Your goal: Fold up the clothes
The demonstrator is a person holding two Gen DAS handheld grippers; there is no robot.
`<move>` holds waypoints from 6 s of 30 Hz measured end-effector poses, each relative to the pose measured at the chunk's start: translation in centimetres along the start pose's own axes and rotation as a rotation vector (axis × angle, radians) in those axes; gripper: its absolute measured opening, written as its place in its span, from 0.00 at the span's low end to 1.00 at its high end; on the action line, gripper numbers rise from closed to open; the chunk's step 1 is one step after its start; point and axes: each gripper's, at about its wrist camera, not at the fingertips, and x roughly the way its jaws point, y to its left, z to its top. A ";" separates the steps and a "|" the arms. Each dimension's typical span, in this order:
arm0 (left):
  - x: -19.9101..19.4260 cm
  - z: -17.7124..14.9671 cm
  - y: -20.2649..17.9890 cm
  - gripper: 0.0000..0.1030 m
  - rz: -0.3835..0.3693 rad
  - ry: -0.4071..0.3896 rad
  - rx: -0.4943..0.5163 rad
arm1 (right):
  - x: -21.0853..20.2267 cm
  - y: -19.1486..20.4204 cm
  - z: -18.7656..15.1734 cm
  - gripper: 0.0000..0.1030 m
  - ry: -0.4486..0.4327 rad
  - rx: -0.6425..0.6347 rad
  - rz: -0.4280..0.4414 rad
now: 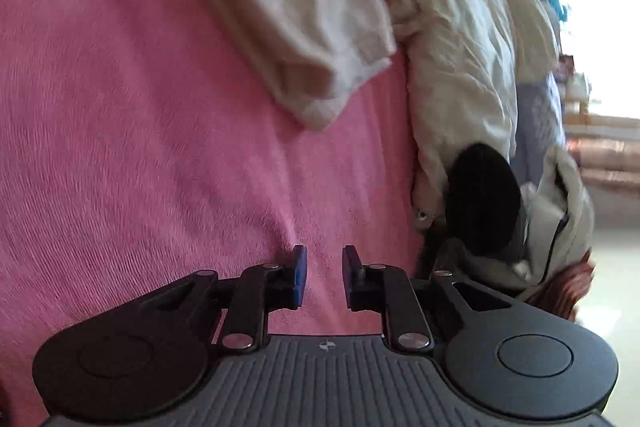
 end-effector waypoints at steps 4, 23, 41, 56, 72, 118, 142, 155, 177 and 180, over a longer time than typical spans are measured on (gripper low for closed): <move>-1.6 -1.7 3.1 0.56 0.150 0.035 -0.195 | -4.8 -2.9 6.6 0.30 -0.203 0.341 0.271; -9.8 -11.5 -0.8 0.65 0.067 0.201 -0.476 | -0.4 -4.9 11.9 0.83 -0.007 0.412 0.617; -20.8 -23.6 4.7 0.66 0.580 0.179 -0.929 | -20.5 16.9 37.5 0.29 -0.451 0.065 1.063; -22.0 -25.7 3.2 0.71 0.547 0.073 -0.856 | -23.9 16.8 40.0 0.31 -0.544 0.124 0.950; -25.6 -26.2 4.1 0.73 0.555 0.145 -0.835 | -24.5 18.1 36.5 0.64 -0.531 0.171 0.881; 7.7 6.9 3.6 0.73 0.070 0.042 -0.130 | 2.4 -0.9 -10.7 0.63 -0.374 2.167 0.855; 11.7 5.7 1.3 0.97 0.026 0.118 0.031 | 0.0 -5.7 0.5 0.63 -0.263 1.306 0.509; 11.6 5.4 1.3 0.98 0.025 0.094 0.038 | 0.0 -4.0 4.8 0.30 -0.244 1.106 0.428; 10.4 7.8 2.9 0.79 0.000 0.086 -0.004 | 2.9 -7.4 0.5 0.08 -0.098 1.401 0.337; 9.4 10.7 6.4 0.77 -0.071 0.001 -0.080 | 2.6 -8.0 -0.7 0.08 -0.204 1.446 0.395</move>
